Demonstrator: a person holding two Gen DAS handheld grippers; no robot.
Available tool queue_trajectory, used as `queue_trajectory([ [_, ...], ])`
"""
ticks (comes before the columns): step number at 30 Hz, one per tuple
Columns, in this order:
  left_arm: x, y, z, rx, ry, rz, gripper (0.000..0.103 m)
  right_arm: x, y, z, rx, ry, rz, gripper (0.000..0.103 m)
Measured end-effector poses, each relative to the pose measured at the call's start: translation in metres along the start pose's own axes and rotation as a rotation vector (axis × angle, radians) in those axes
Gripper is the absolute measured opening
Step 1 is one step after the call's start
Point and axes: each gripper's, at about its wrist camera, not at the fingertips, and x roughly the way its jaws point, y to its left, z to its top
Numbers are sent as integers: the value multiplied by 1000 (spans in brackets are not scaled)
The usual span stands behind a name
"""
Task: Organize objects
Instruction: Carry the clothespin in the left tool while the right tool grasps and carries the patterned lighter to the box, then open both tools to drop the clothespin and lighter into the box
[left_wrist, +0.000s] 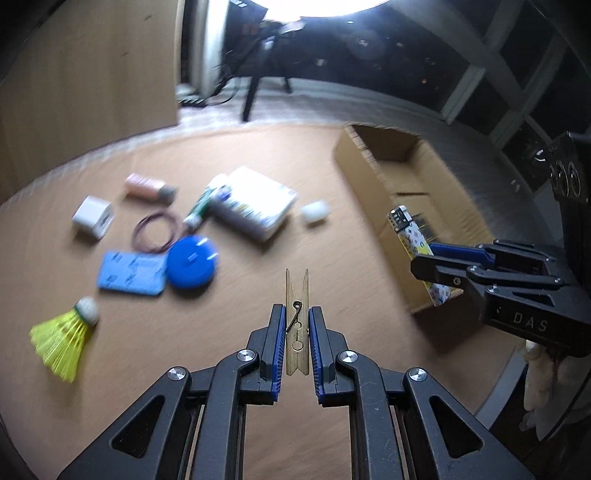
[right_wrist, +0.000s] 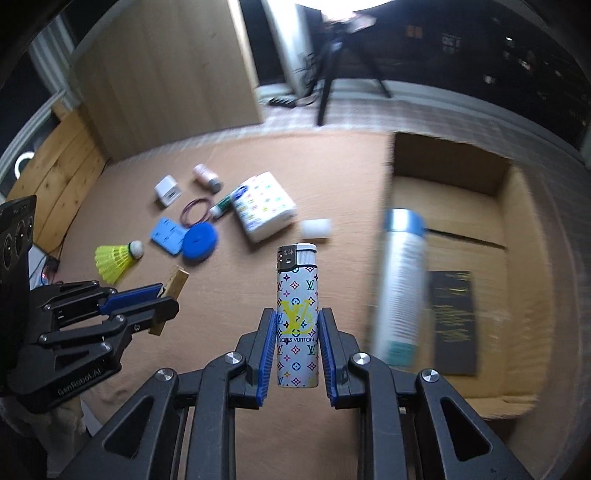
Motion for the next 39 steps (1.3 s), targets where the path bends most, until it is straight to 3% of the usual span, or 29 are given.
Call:
queue_trajectory([
  [8, 17, -62, 34, 55, -18, -69, 13, -29, -71, -7, 98, -39, -66, 21],
  [15, 44, -108, 54, 85, -4, -112, 13, -33, -111, -13, 152, -44, -93, 21],
  [26, 82, -153, 64, 122, 40, -112, 13, -27, -140, -23, 192, -23, -100, 21],
  [39, 83, -164, 64, 172, 32, -74, 13, -31, -144, -25, 203, -26, -93, 21],
])
